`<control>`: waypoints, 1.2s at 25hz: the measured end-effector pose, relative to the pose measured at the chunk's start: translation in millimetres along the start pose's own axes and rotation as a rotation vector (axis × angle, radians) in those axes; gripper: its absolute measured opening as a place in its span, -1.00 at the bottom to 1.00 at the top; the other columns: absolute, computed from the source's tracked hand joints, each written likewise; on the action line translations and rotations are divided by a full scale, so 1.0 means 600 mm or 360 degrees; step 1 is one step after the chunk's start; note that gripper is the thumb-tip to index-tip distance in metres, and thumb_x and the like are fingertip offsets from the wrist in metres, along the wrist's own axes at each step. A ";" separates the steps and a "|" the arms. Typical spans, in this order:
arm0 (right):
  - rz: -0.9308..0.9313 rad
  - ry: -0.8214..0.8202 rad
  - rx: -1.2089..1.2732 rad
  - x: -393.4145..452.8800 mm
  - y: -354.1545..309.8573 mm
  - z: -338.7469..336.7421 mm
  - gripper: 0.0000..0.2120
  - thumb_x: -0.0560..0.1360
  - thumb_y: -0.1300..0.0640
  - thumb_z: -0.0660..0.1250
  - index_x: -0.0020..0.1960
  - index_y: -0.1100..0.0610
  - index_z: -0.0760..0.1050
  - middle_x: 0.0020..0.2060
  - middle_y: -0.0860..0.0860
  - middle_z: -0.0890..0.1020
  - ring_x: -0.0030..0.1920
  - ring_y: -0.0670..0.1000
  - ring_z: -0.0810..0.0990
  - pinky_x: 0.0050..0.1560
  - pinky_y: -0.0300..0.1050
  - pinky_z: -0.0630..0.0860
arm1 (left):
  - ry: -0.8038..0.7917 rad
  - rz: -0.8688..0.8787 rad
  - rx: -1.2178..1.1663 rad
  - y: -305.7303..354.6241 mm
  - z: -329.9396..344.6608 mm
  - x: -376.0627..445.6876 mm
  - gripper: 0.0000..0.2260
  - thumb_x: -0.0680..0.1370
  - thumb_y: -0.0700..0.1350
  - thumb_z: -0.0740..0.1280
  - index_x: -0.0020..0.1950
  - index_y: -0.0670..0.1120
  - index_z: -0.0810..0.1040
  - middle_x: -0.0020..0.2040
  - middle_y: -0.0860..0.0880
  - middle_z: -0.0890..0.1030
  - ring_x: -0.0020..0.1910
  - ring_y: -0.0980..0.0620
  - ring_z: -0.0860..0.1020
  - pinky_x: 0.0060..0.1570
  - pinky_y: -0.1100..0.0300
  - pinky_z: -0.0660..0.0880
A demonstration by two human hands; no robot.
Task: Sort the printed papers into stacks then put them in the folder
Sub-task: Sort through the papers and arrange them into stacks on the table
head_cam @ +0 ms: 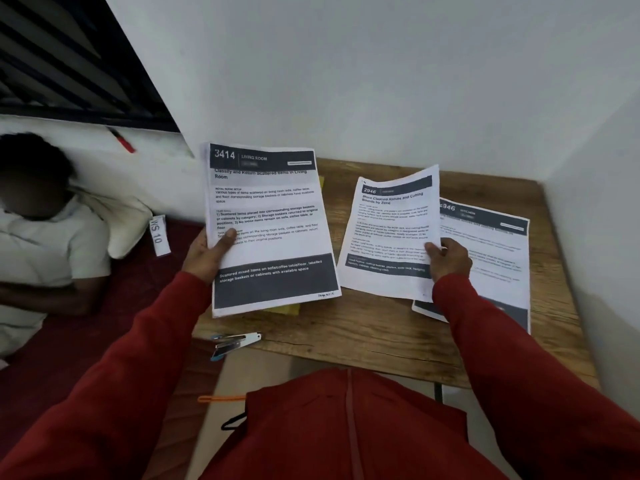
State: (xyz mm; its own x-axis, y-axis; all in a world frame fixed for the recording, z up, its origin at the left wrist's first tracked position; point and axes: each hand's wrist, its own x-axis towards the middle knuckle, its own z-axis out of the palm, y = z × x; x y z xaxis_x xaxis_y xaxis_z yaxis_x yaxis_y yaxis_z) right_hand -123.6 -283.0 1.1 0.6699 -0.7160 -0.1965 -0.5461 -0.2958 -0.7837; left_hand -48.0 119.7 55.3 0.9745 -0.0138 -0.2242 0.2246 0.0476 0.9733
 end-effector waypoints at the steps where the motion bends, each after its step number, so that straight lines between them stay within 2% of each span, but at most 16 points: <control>1: -0.0017 -0.0022 -0.0041 0.000 0.001 0.005 -0.69 0.56 0.11 0.34 0.20 0.29 0.56 0.11 0.22 0.64 0.14 0.22 0.57 0.08 -0.14 0.40 | 0.0003 0.0006 -0.0005 0.003 0.000 -0.001 -0.84 0.59 -0.18 0.30 0.15 -0.04 0.54 -0.02 0.05 0.70 -0.07 0.09 0.67 -0.05 0.19 0.62; 7: -0.0100 -0.0036 -0.0094 -0.005 -0.009 0.011 -0.60 0.52 0.10 0.40 0.29 0.25 0.50 0.19 0.23 0.58 0.20 0.22 0.53 0.25 0.00 0.40 | -0.0114 0.0046 -0.0031 0.019 0.031 -0.002 -0.80 0.61 -0.24 0.24 0.23 -0.15 0.49 -0.04 0.07 0.70 -0.07 0.10 0.67 -0.07 0.22 0.60; 9: -0.0173 0.0051 -0.0138 -0.006 -0.011 0.009 -0.57 0.50 0.06 0.42 0.30 0.22 0.49 0.14 0.24 0.53 0.13 0.20 0.53 0.23 0.02 0.44 | -0.0159 0.0058 -0.0048 0.021 0.043 -0.001 -0.75 0.61 -0.24 0.24 0.30 -0.19 0.46 -0.01 0.05 0.70 -0.04 0.08 0.66 -0.08 0.22 0.60; 11: -0.0276 0.0080 -0.0014 -0.015 -0.022 0.006 -0.64 0.52 0.01 0.38 0.23 0.17 0.53 0.04 0.16 0.56 0.00 0.07 0.52 0.09 -0.07 0.45 | -0.0214 0.0068 -0.0067 0.025 0.058 0.001 -0.78 0.61 -0.24 0.23 0.25 -0.15 0.49 0.00 0.04 0.70 -0.02 0.08 0.66 -0.07 0.22 0.59; 12: -0.0310 0.0001 0.0133 -0.023 -0.034 0.004 -0.69 0.53 -0.03 0.35 0.17 0.15 0.57 -0.03 0.10 0.60 -0.09 0.02 0.52 -0.01 -0.09 0.46 | -0.0244 0.0076 -0.0076 0.026 0.066 0.002 -0.80 0.61 -0.24 0.23 0.23 -0.12 0.50 0.01 0.04 0.70 -0.02 0.07 0.66 -0.07 0.22 0.59; 15: -0.0257 -0.0557 0.0721 -0.066 -0.090 -0.002 -0.70 0.57 -0.06 0.29 0.06 0.15 0.60 -0.19 0.03 0.63 -0.33 0.01 0.50 -0.36 -0.16 0.41 | -0.0314 0.0076 -0.0102 0.027 0.094 0.004 -0.74 0.60 -0.22 0.26 0.29 -0.16 0.47 0.09 -0.02 0.68 0.05 0.00 0.65 -0.04 0.18 0.59; 17: -0.0235 -0.0781 0.0928 -0.086 -0.122 -0.004 -0.75 0.56 0.02 0.33 0.10 0.19 0.57 -0.19 0.05 0.61 -0.34 0.03 0.55 -0.41 -0.16 0.45 | -0.0354 0.0073 -0.0104 0.026 0.110 0.009 -0.69 0.60 -0.20 0.28 0.34 -0.19 0.45 0.18 -0.11 0.64 0.11 -0.07 0.63 0.00 0.12 0.58; 20: -0.0253 -0.0717 0.0954 -0.090 -0.141 -0.007 -0.76 0.47 0.14 0.46 0.11 0.16 0.57 -0.15 0.10 0.64 -0.26 0.02 0.63 -0.33 -0.14 0.54 | -0.0387 0.0070 -0.0102 0.026 0.129 0.016 -0.66 0.59 -0.18 0.30 0.37 -0.18 0.44 0.25 -0.17 0.59 0.19 -0.16 0.59 0.13 0.00 0.56; 23: -0.0209 -0.0646 0.1046 -0.083 -0.142 -0.018 -0.77 0.45 0.20 0.48 0.09 0.16 0.59 -0.13 0.14 0.66 -0.24 0.02 0.66 -0.31 -0.14 0.54 | -0.0399 0.0054 -0.0139 0.032 0.145 0.017 -0.68 0.59 -0.17 0.30 0.34 -0.15 0.47 0.25 -0.16 0.59 0.21 -0.18 0.57 0.17 -0.03 0.54; 26: -0.0231 -0.0572 0.1055 -0.081 -0.143 -0.028 -0.78 0.46 0.22 0.46 0.10 0.19 0.58 -0.13 0.13 0.68 -0.22 0.00 0.66 -0.30 -0.13 0.55 | -0.0427 0.0042 -0.0164 0.042 0.160 0.015 -0.74 0.59 -0.14 0.29 0.28 -0.06 0.51 0.23 -0.11 0.62 0.19 -0.13 0.59 0.13 0.00 0.57; 30: -0.0263 -0.0476 0.1112 -0.077 -0.134 -0.040 -0.83 0.48 0.27 0.42 0.05 0.12 0.60 -0.14 0.10 0.70 -0.12 0.04 0.68 -0.06 0.02 0.63 | -0.0465 -0.0007 -0.0210 0.048 0.176 0.011 -0.75 0.60 -0.16 0.27 0.28 -0.07 0.50 0.15 -0.05 0.66 0.11 -0.06 0.63 -0.02 0.10 0.60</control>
State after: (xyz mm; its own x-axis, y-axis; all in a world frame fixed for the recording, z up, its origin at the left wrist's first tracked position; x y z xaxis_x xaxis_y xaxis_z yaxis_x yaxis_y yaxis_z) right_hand -122.6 -241.5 87.3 0.8764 -0.4670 -0.1177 -0.0501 0.1547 -0.9867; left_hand -35.6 15.4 86.9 0.9358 -0.2993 -0.1861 0.2457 0.1756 0.9533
